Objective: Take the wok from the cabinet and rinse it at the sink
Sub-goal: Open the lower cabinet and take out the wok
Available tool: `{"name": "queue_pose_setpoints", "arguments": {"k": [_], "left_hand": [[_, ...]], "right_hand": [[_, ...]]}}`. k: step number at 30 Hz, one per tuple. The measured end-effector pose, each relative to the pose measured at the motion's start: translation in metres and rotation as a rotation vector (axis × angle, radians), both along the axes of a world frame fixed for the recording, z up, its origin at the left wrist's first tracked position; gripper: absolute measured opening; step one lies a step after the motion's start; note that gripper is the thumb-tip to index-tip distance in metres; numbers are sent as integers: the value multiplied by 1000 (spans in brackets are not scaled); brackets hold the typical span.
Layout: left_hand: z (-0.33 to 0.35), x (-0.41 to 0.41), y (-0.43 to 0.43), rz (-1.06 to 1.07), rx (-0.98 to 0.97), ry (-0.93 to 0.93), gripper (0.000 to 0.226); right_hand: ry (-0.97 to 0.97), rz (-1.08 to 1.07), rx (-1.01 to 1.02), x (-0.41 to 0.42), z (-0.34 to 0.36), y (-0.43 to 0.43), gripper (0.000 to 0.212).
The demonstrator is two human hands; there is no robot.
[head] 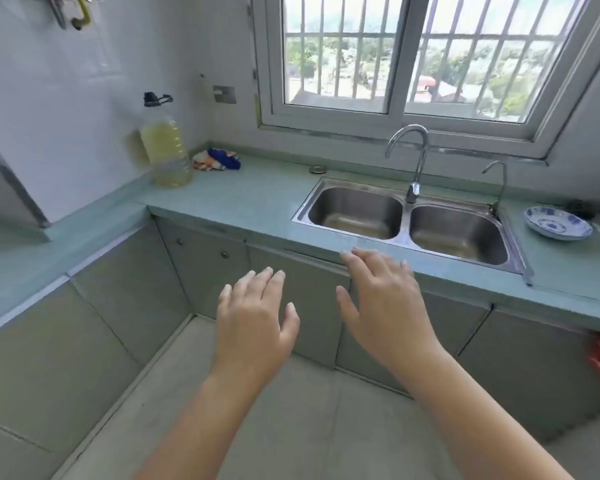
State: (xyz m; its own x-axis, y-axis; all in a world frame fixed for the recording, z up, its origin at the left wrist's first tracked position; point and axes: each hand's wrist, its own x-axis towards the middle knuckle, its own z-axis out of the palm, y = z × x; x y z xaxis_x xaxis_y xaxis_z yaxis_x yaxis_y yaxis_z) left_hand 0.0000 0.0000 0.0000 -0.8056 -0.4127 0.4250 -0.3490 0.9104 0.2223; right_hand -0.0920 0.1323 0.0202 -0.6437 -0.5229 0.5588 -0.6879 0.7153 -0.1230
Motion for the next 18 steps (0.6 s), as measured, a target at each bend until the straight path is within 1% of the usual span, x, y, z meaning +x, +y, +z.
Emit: {"name": "queue_pose_setpoints", "arguments": {"k": [4,10,18], "left_hand": [[-17,41,-62,104,-18,-21,51],[-30,86,-131,263,-11,-24,49],[-46,95,-220,478,45,-64,49]], "right_hand": [[30,138,-8,29,-9,-73,44],[0,313,4,59,-26,-167,43],[-11,541,27,53,-45,-288,43]]}}
